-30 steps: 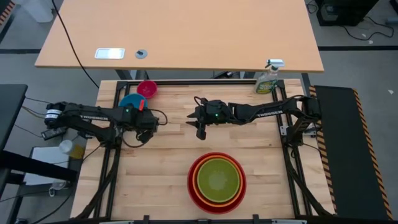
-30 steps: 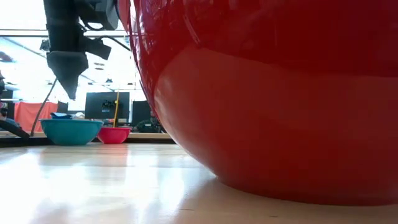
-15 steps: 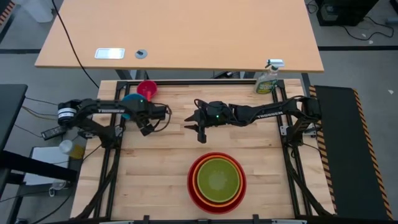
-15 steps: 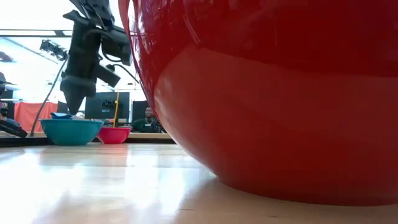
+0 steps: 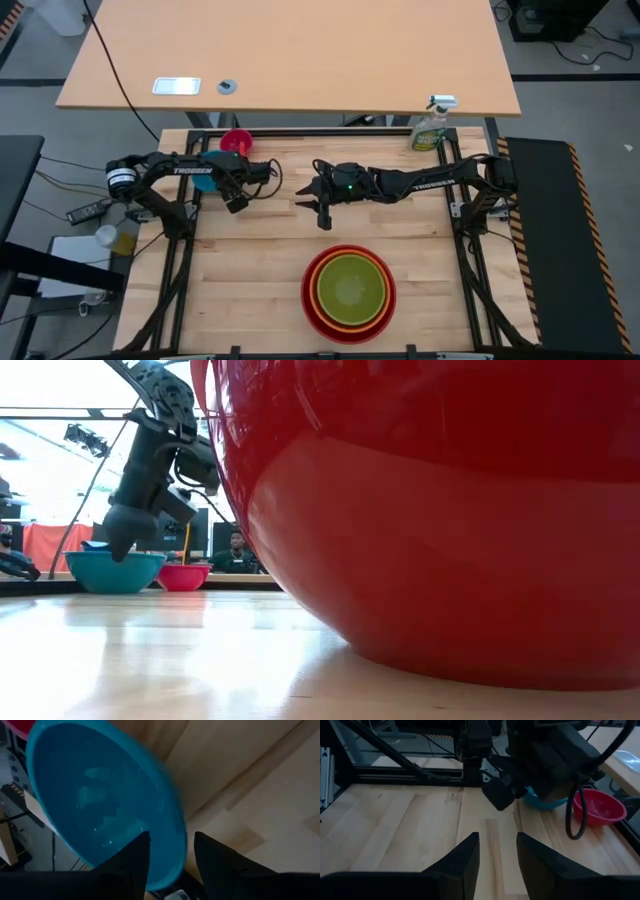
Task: Nest bowls inside each other
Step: Stack the blue bowl on the green bowl
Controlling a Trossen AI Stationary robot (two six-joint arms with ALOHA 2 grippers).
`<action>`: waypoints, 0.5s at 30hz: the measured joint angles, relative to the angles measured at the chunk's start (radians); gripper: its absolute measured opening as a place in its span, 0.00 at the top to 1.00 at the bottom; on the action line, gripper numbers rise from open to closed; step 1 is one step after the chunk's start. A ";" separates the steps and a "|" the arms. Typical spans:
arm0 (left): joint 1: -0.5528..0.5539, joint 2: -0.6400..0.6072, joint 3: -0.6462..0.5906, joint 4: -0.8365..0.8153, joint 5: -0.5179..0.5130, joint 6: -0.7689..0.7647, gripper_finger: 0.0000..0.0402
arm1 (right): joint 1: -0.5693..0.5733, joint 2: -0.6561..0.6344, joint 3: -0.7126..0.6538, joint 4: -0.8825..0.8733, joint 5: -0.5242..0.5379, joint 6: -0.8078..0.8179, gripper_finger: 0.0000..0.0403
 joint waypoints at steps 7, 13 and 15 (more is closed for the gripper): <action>0.081 0.000 -0.058 0.065 0.000 0.067 0.61 | 0.000 0.000 0.000 0.000 0.000 0.000 0.66; 0.095 0.000 -0.074 0.123 0.000 0.117 0.75 | 0.000 0.000 0.000 -0.001 0.000 0.000 0.66; 0.095 0.000 -0.074 0.146 0.002 0.133 0.82 | 0.000 0.000 0.000 -0.001 -0.001 0.000 0.66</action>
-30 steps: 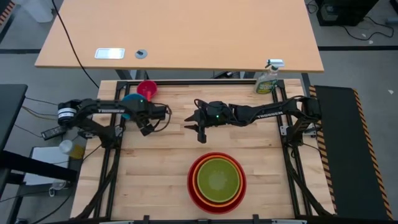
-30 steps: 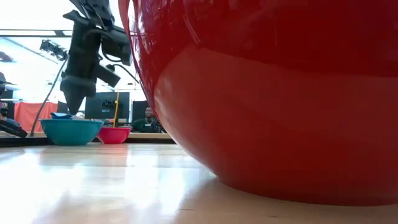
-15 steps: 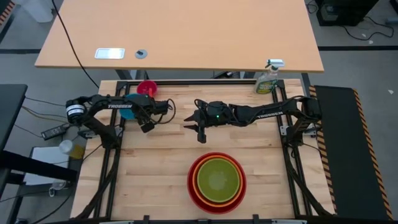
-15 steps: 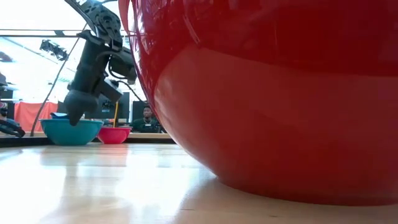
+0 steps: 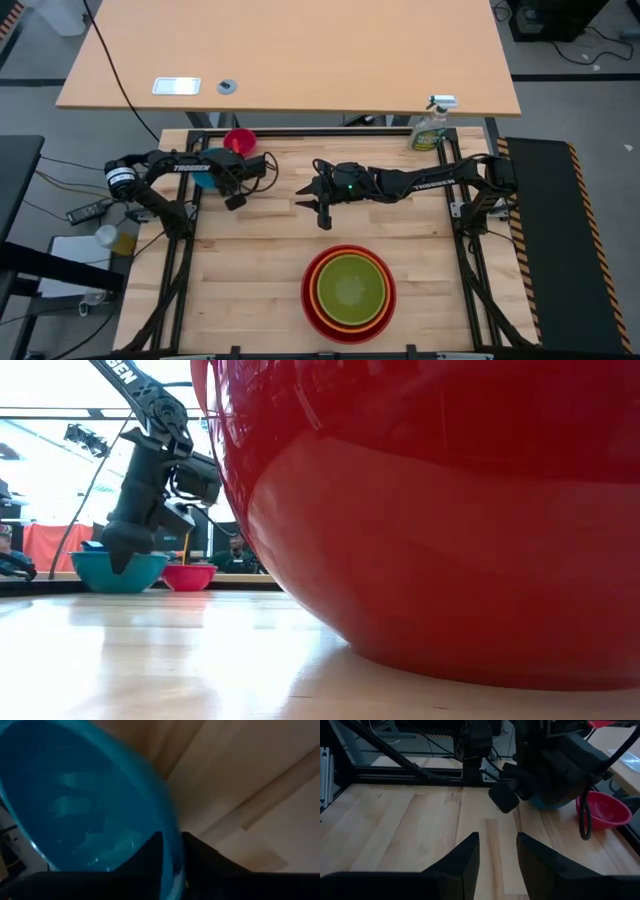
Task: Nest bowls inside each other
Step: Stack the blue bowl on the green bowl
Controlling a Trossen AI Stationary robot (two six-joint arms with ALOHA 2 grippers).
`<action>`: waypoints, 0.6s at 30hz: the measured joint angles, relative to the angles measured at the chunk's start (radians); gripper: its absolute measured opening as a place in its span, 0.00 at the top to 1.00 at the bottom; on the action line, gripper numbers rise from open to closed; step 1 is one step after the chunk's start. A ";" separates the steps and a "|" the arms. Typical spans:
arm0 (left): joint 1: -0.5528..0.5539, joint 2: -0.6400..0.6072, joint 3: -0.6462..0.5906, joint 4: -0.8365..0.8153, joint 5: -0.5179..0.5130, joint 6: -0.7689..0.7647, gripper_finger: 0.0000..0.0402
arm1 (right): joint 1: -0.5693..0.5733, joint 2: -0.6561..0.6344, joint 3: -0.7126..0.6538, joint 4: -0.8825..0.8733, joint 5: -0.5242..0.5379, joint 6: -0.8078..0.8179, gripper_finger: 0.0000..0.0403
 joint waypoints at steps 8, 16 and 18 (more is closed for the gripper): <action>0.000 -0.002 0.001 -0.036 0.112 0.004 0.96 | 0.000 0.000 0.000 -0.008 0.000 0.000 0.66; -0.058 -0.020 0.032 -0.182 0.211 -0.032 0.97 | -0.007 0.000 0.000 -0.017 0.000 -0.016 0.66; -0.091 -0.044 0.055 -0.205 0.254 -0.038 0.97 | -0.017 0.000 0.000 -0.034 -0.003 -0.021 0.66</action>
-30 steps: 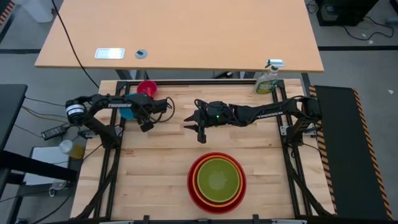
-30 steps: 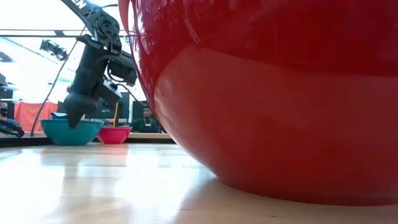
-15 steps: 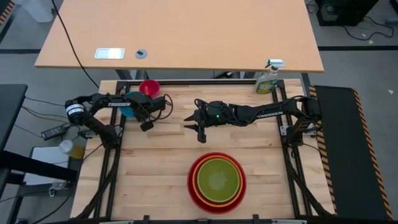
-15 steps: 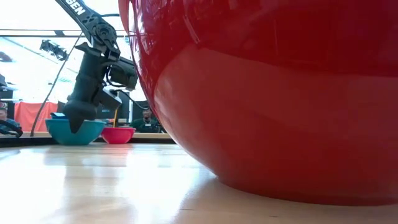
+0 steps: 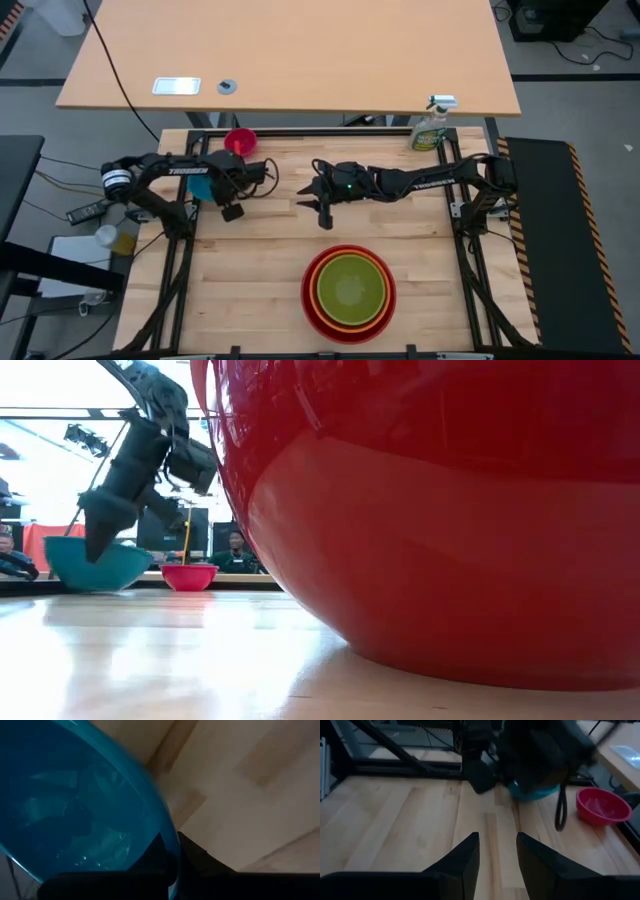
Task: Nest bowls inside each other
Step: Stack the blue bowl on the green bowl
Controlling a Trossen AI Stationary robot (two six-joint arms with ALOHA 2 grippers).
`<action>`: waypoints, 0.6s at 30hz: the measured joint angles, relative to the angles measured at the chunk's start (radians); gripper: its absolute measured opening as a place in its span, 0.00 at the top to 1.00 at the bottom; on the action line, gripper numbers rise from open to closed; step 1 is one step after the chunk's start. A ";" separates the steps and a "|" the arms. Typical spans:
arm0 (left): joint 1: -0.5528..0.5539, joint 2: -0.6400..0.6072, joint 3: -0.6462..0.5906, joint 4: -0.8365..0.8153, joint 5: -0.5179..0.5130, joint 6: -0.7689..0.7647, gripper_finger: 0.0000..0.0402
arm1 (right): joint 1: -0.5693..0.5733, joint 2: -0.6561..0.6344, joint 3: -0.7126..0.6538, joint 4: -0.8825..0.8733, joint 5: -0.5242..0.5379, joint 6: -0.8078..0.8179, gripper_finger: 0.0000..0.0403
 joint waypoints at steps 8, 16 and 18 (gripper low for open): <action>-0.165 -0.175 0.053 0.056 0.001 0.022 0.97 | -0.066 -0.066 -0.001 -0.110 -0.065 0.017 0.66; -0.402 -0.305 0.053 0.089 -0.002 0.101 0.96 | -0.073 -0.102 -0.113 0.019 -0.066 0.030 0.66; -0.462 -0.319 0.053 0.132 -0.002 0.127 0.96 | -0.078 -0.102 -0.130 0.038 -0.066 0.039 0.66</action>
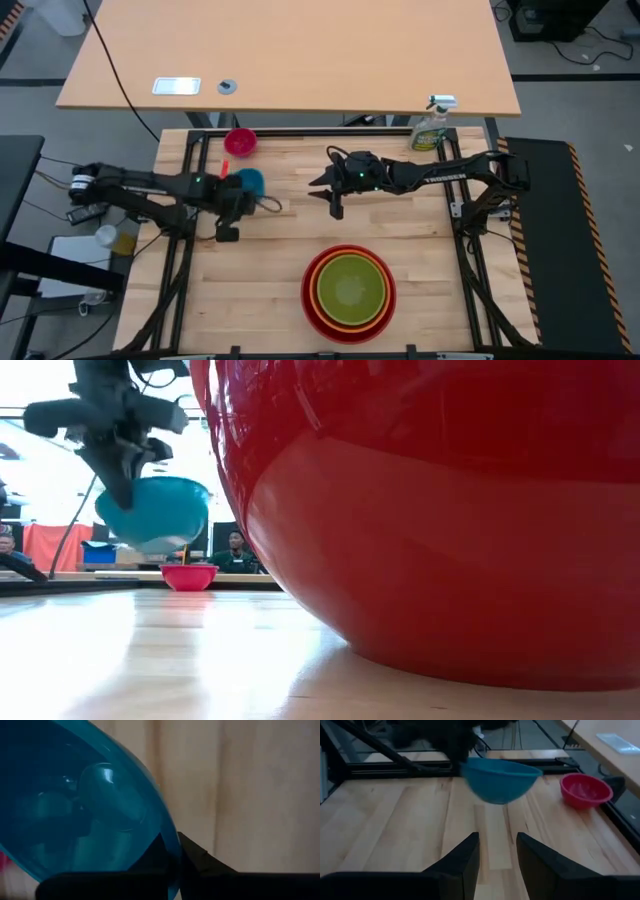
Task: Nest bowls inside each other
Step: Stack the blue bowl on the green bowl
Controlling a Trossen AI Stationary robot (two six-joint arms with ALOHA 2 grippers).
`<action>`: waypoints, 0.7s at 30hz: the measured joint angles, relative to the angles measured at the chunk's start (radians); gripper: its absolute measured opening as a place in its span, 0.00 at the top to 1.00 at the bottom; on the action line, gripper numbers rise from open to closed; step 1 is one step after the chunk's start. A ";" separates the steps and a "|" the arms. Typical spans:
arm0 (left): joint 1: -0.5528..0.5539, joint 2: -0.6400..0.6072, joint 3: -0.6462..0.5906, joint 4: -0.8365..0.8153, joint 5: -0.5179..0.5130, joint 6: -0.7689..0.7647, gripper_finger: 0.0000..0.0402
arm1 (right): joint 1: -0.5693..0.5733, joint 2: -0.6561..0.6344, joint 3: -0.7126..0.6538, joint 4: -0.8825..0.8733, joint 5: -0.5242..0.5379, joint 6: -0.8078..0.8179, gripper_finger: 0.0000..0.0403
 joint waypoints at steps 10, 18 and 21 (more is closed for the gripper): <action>-0.245 0.000 0.000 0.312 -0.045 0.137 0.95 | -0.016 0.000 -0.009 -0.008 -0.001 -0.011 0.66; -0.293 0.000 0.000 0.413 -0.058 0.103 0.95 | -0.037 -0.016 -0.009 -0.050 -0.002 -0.013 0.66; -0.304 0.000 0.000 0.448 -0.066 0.088 0.95 | -0.040 -0.015 -0.009 -0.051 -0.002 -0.013 0.66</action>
